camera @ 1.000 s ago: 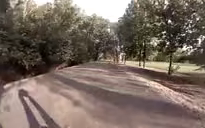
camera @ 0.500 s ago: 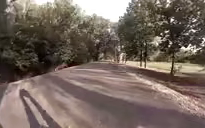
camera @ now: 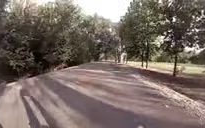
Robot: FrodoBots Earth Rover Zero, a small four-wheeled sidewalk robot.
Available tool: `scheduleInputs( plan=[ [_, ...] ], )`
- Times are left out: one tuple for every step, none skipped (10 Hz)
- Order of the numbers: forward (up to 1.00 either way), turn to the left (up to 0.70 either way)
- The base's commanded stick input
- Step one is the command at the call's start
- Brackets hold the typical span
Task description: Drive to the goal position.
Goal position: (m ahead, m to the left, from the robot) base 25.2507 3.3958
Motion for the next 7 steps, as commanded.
scheduleInputs(
  plan=[
    [0.7, 0.0],
    [0.7, 0.0],
    [0.7, 0.0],
    [0.7, 0.0],
    [0.7, 0.0],
    [0.7, 0.0],
    [0.7, 0.0]
  ],
)
